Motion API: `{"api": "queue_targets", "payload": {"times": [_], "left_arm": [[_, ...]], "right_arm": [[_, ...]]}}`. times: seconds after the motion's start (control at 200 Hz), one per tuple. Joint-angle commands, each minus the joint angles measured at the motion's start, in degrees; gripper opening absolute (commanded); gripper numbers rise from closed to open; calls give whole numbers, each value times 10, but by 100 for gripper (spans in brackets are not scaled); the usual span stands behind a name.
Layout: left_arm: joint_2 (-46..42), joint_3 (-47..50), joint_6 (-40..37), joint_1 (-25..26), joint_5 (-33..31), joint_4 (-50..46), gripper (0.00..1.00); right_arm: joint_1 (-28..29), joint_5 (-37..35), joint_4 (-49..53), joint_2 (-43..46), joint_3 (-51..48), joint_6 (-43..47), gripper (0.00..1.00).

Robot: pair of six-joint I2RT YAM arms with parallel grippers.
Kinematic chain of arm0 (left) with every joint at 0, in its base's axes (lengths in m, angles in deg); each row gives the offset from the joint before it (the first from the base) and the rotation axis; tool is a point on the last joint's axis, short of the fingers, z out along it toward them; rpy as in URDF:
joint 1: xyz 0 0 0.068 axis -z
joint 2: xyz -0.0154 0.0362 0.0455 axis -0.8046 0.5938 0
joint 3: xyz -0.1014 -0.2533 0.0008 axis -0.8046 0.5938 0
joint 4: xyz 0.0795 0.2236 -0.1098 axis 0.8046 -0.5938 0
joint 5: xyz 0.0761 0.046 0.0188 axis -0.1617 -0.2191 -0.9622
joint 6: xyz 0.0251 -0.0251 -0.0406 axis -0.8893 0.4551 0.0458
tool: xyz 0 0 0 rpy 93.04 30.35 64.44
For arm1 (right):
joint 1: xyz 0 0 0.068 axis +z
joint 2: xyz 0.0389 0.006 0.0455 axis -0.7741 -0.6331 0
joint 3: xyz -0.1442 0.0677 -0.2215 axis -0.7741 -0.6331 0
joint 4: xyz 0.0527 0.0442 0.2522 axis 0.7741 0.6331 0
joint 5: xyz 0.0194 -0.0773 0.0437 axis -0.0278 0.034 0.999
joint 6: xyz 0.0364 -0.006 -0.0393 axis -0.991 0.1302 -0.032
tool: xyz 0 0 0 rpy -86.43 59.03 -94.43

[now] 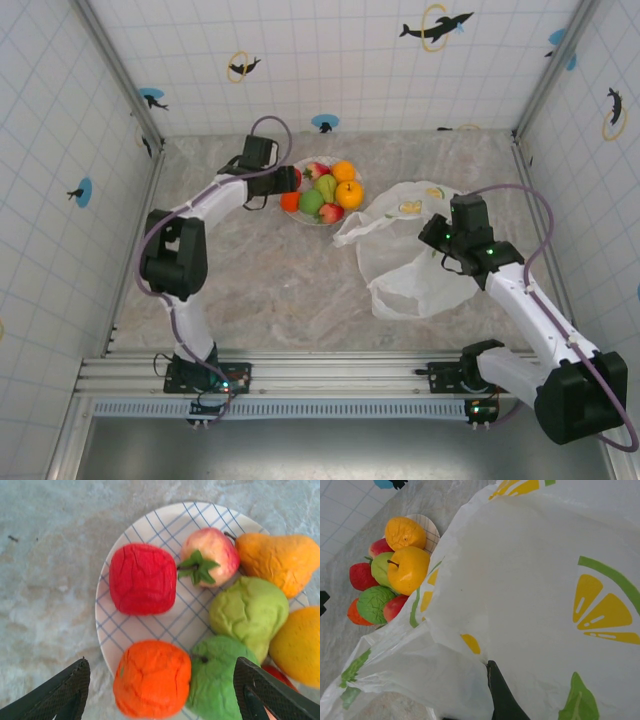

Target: Place the fruits into the plastic bag

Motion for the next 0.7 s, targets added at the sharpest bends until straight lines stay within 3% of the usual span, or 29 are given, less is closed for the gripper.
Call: {"api": "queue_targets", "payload": {"times": [0.0, 0.33, 0.696], "left_arm": [[51, -59, -39, -4, -32, -32, 77], [169, -205, -68, -5, -43, -87, 79], [216, -247, -86, -4, -65, -90, 77]], "right_arm": [[2, 6, -27, -4, 10, 4, 0], [5, 7, -31, -11, 19, 2, 0], [6, 4, -25, -7, 21, 3, 0]]}}
